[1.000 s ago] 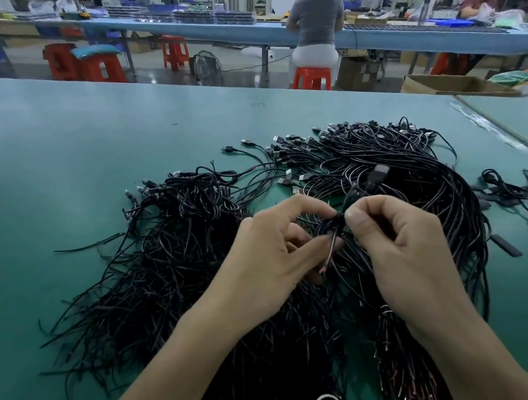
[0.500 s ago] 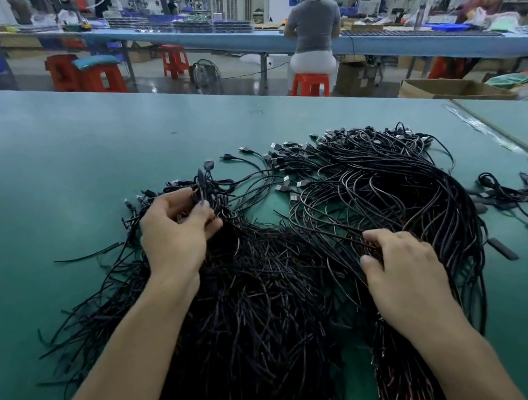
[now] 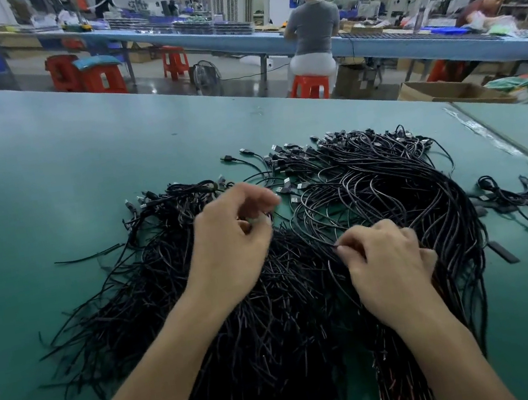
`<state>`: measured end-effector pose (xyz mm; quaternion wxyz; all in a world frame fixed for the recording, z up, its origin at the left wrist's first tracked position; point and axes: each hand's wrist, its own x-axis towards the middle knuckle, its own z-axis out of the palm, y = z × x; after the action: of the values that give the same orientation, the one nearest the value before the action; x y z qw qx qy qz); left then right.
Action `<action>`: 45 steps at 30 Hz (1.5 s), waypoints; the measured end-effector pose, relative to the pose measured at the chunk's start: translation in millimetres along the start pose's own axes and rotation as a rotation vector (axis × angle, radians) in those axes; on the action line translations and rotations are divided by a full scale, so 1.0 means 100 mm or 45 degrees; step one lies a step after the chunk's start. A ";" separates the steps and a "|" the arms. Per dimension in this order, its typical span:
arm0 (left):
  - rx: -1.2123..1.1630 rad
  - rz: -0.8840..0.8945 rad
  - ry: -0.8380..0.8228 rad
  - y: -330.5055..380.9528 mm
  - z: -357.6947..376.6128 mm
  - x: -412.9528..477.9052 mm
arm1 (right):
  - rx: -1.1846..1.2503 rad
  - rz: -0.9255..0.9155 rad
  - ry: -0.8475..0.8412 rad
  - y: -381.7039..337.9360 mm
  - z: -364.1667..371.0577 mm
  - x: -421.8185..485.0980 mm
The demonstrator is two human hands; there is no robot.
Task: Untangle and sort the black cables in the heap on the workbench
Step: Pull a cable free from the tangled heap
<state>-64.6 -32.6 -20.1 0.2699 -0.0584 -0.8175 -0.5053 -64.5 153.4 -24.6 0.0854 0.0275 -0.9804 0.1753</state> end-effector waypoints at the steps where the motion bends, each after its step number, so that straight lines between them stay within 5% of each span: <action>1: 0.053 0.052 -0.140 0.02 0.00 -0.01 | 0.137 -0.088 -0.040 -0.05 -0.03 -0.02; 4: 0.269 0.186 -0.532 -0.02 0.07 -0.06 | 0.661 -0.368 -0.239 -0.20 -0.19 -0.11; 7: 0.242 0.133 -0.638 -0.09 0.10 -0.09 | 0.969 -0.559 -0.297 -0.27 -0.42 -0.21; 10: 0.113 0.004 -0.373 -0.11 0.06 -0.04 | 1.086 -0.511 -0.054 -0.22 -0.54 -0.23; 14: -0.067 -0.047 0.234 0.00 0.00 0.00 | 0.722 -0.180 0.345 -0.10 -0.45 -0.14; 20: -0.234 -0.064 0.608 0.05 -0.22 0.09 | 0.218 0.213 0.450 0.28 -0.38 -0.03; 26: 0.755 0.298 0.111 0.12 -0.08 -0.05 | -0.293 0.187 -0.075 0.10 -0.27 -0.11; 32: 1.111 0.083 -0.437 0.05 0.02 -0.16 | 0.497 -0.274 -0.014 -0.20 -0.35 -0.19; 36: 1.165 0.032 -0.612 0.08 0.05 -0.15 | 0.273 -0.543 -0.158 -0.37 -0.34 -0.31; 45: 0.661 0.372 -0.430 0.21 0.03 -0.17 | 0.192 -0.188 -0.096 -0.19 -0.46 -0.24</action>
<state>-43.7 -17.0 -13.1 0.2060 -0.1872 -0.9350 -0.2197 -32.4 152.3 20.3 0.0589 0.1125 -0.9622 0.2408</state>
